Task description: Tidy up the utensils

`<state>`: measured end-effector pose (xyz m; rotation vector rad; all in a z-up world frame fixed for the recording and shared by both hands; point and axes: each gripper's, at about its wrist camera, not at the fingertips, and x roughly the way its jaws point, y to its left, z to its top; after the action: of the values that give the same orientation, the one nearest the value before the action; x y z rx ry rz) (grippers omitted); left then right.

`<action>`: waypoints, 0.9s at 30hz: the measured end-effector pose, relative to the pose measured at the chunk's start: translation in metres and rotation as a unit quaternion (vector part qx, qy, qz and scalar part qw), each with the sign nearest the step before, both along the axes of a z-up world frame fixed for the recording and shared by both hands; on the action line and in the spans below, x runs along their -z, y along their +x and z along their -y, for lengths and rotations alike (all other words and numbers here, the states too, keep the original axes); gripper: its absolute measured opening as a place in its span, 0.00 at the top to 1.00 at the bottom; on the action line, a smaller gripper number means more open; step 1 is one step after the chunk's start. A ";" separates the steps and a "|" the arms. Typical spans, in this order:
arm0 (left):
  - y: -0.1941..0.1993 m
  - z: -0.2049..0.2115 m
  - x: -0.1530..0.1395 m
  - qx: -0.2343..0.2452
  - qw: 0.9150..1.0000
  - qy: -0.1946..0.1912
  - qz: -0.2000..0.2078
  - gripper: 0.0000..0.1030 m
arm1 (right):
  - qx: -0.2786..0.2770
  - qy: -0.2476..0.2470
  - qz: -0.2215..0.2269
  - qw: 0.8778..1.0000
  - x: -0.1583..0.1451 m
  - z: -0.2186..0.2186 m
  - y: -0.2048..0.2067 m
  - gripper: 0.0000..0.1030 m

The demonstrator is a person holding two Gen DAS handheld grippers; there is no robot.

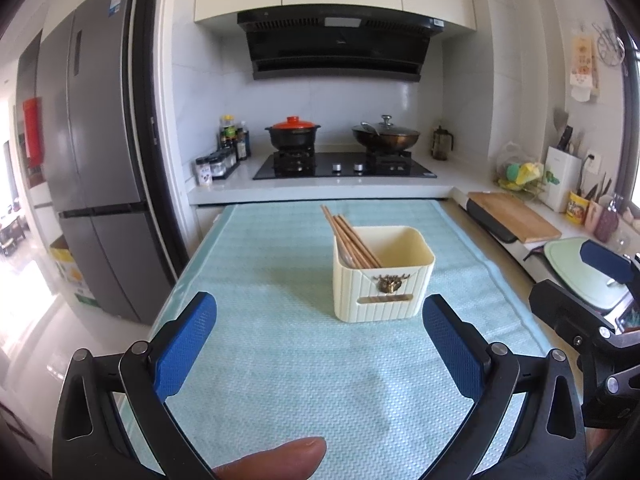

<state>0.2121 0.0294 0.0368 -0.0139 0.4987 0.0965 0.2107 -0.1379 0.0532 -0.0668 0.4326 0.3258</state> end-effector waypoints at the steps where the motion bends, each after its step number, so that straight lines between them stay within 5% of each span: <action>1: 0.000 0.000 0.000 0.000 1.000 0.000 0.000 0.00 | -0.001 0.000 0.000 1.000 0.000 0.000 0.000 0.00; 27: -0.001 0.004 0.001 -0.002 1.000 0.011 -0.006 0.00 | -0.002 -0.001 0.006 1.000 -0.006 -0.003 -0.010 0.00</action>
<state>0.2106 0.0251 0.0355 0.0072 0.5088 0.1052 0.2008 -0.1346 0.0587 -0.0711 0.4212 0.3298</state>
